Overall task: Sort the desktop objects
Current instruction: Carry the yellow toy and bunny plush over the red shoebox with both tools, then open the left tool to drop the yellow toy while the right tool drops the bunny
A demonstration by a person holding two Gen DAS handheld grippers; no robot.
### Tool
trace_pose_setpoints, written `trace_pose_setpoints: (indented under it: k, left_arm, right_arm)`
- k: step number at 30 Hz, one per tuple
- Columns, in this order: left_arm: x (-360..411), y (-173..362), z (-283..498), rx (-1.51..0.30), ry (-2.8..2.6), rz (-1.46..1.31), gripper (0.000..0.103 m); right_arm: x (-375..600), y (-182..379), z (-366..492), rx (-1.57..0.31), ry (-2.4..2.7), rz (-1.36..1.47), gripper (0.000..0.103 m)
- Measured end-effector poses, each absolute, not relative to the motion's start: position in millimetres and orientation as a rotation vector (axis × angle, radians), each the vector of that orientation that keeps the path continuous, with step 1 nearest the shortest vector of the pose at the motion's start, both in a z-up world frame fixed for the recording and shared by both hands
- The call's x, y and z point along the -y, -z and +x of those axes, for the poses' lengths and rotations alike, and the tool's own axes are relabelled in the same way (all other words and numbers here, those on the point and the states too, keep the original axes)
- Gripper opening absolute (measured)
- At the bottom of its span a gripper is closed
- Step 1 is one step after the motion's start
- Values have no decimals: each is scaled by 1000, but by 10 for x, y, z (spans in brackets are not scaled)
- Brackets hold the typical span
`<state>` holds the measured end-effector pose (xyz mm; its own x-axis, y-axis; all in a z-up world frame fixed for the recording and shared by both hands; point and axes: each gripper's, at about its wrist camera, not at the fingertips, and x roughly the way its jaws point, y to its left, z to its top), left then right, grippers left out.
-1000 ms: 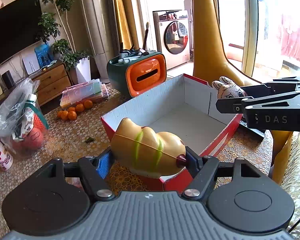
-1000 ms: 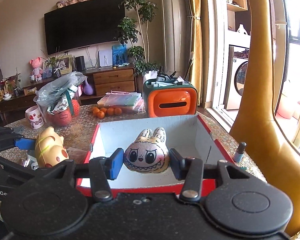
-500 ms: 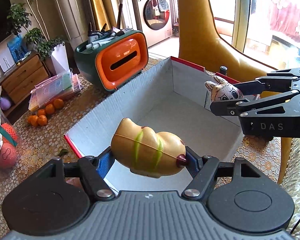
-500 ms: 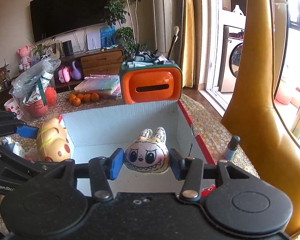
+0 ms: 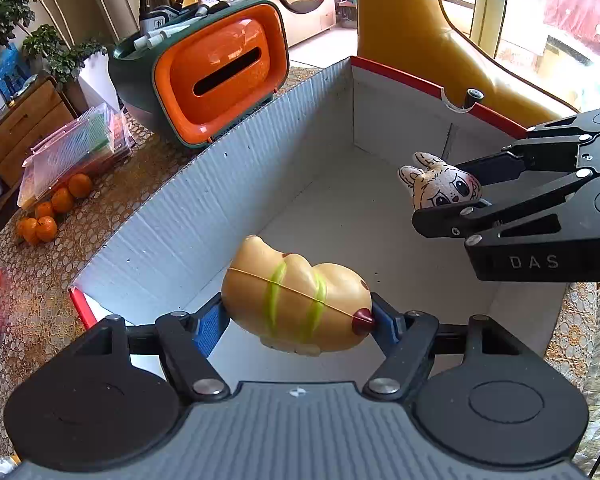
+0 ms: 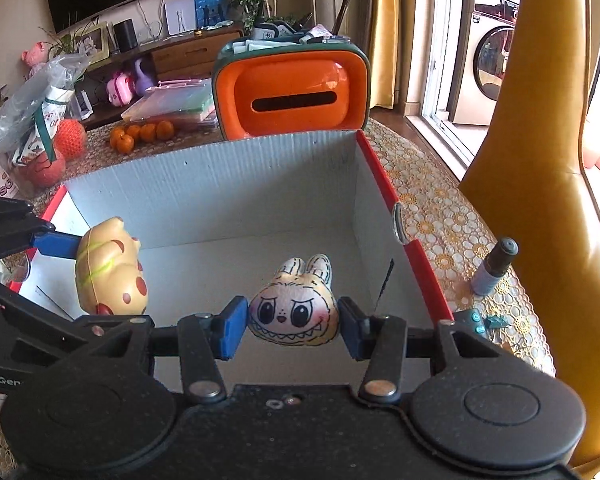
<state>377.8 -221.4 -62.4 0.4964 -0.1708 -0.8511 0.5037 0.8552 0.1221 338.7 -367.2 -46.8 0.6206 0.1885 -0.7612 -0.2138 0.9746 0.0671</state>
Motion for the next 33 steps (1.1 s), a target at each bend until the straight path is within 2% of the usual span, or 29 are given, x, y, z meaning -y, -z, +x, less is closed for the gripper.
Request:
trace_pose_setpoints:
  k: [17,25,29,31,33]
  left_arm:
    - [2336,963,4081,-1217,461,405,74]
    - [2370,1003,4068,-1254,481,419,74]
    - [2311,942,4040,-1239,496,376,77]
    - [2261,895,4031,-1230,497,336,83]
    - [2216,842,4008,-1222,502,301,83]
  right_arm:
    - [3568,560,3672,-991,-306,-124,48]
    - [3531,647,3726,-1059,-307,-135,49]
    - [3575,614,3726,-1058,-318,-86,54]
    - [3594,578,3714,-1048,-323,-60,58]
    - [3616,537,3697,-1029,-328,-31,63]
